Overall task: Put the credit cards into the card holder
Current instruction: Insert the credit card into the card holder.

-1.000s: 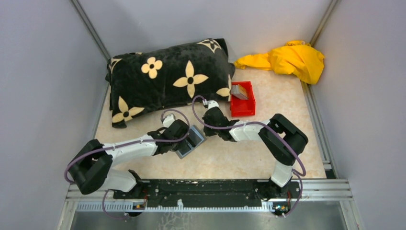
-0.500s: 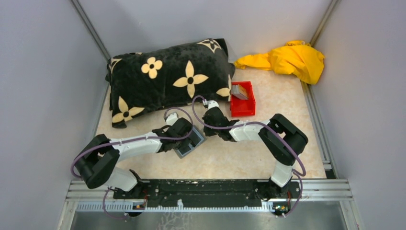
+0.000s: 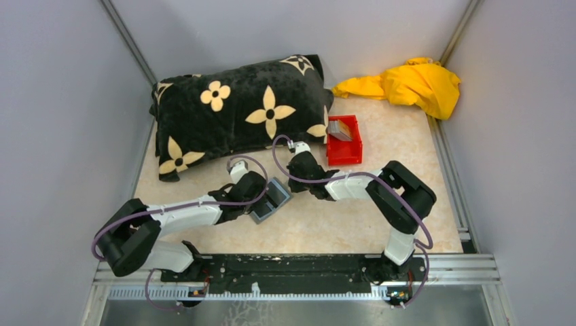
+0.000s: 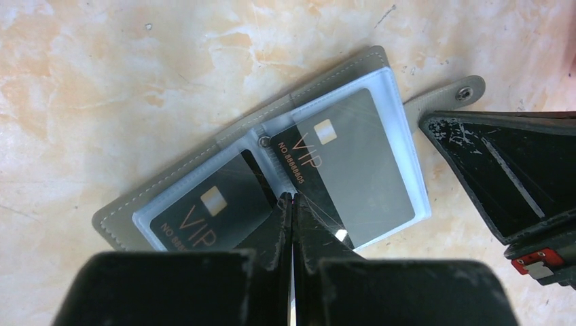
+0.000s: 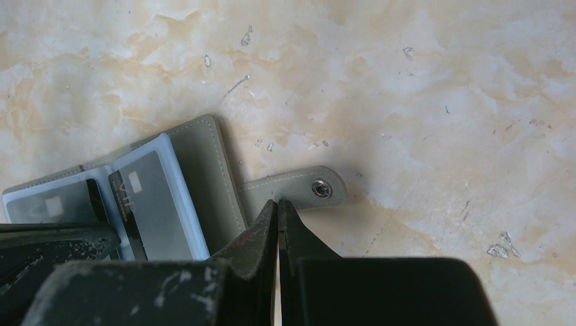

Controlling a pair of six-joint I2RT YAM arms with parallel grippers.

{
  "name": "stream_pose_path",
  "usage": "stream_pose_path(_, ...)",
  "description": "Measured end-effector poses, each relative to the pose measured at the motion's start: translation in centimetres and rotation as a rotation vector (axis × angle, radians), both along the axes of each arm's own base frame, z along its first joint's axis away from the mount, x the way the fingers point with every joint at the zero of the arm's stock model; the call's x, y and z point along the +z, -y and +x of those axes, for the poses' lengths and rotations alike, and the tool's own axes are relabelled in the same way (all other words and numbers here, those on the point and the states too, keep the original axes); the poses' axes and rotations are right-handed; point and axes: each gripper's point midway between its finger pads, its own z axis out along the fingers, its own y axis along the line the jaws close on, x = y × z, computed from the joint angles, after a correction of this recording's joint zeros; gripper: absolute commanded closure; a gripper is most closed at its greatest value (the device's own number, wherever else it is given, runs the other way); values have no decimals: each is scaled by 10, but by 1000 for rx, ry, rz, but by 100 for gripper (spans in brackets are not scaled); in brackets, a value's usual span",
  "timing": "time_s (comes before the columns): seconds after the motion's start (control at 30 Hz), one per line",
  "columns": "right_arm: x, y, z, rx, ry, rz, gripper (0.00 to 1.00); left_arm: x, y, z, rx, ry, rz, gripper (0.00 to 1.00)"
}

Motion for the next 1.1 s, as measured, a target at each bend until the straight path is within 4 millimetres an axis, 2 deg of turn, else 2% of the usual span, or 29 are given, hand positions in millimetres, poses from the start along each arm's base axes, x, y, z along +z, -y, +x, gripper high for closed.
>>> stream_pose_path(0.33, 0, -1, 3, -3, 9, 10, 100, 2, 5, 4, -11, 22, -15, 99)
stream_pose_path(0.7, 0, -1, 3, -3, 9, 10, 100, -6, 4, 0, -25, 44, -31, 99)
stream_pose_path(1.1, 0, -1, 3, -3, 8, 10, 100, -1, 7, 4, -36, 88, -44, 99)
